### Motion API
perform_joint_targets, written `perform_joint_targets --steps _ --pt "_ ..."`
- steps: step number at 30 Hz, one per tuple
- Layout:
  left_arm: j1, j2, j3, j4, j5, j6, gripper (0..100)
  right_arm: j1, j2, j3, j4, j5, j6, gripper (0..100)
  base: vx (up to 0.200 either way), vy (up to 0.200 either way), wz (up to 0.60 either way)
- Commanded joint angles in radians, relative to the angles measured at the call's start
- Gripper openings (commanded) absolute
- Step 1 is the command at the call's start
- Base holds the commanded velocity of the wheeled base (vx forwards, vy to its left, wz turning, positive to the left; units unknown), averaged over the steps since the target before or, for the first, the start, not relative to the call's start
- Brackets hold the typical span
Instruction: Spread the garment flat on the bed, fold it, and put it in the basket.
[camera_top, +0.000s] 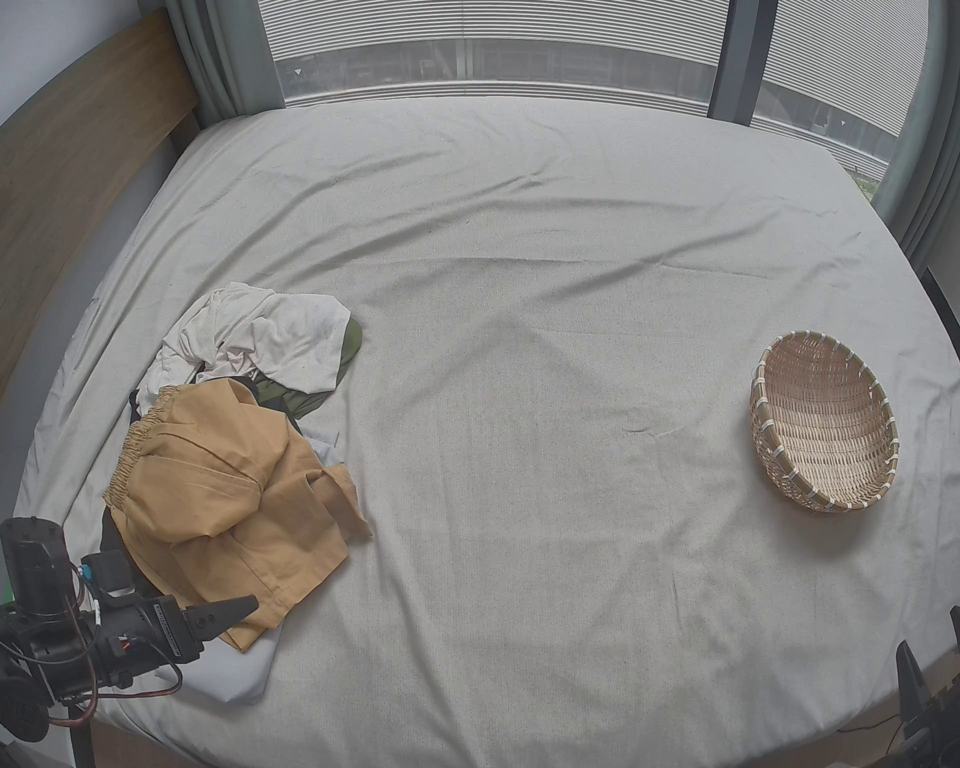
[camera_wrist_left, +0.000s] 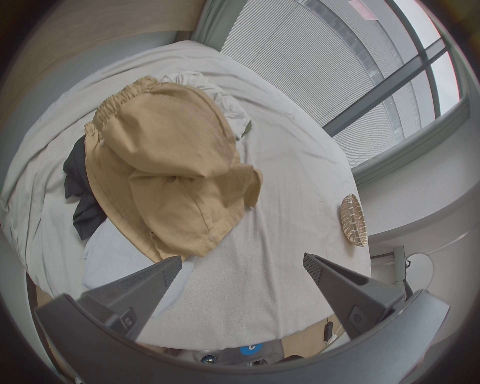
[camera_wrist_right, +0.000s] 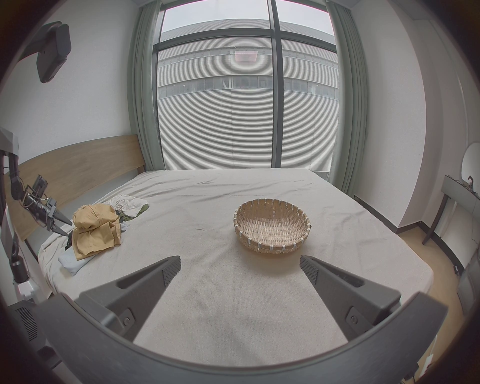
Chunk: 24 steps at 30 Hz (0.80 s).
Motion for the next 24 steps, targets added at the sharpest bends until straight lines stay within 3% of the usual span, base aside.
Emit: perform_joint_targets --steps 1,9,15,19,24 --pt "0.048 0.124 0.027 -0.021 -0.038 0.003 100 0.000 -0.015 0.016 0.000 0.001 0.000 100 0.000 0.000 0.00" --pt "0.048 0.221 0.044 -0.061 -0.041 0.020 100 0.000 -0.015 0.016 0.000 0.001 0.000 100 0.000 0.000 0.00" --pt "0.049 0.345 0.053 -0.163 -0.041 0.020 100 0.000 -0.015 0.016 0.000 0.001 0.000 100 0.000 0.000 0.00" --pt "0.046 0.452 0.099 -0.312 -0.041 0.021 100 0.000 -0.015 0.016 0.000 0.001 0.000 100 0.000 0.000 0.00" --pt "0.049 0.508 0.101 -0.363 -0.038 0.021 100 0.000 -0.015 0.016 0.000 0.001 0.000 100 0.000 0.000 0.00"
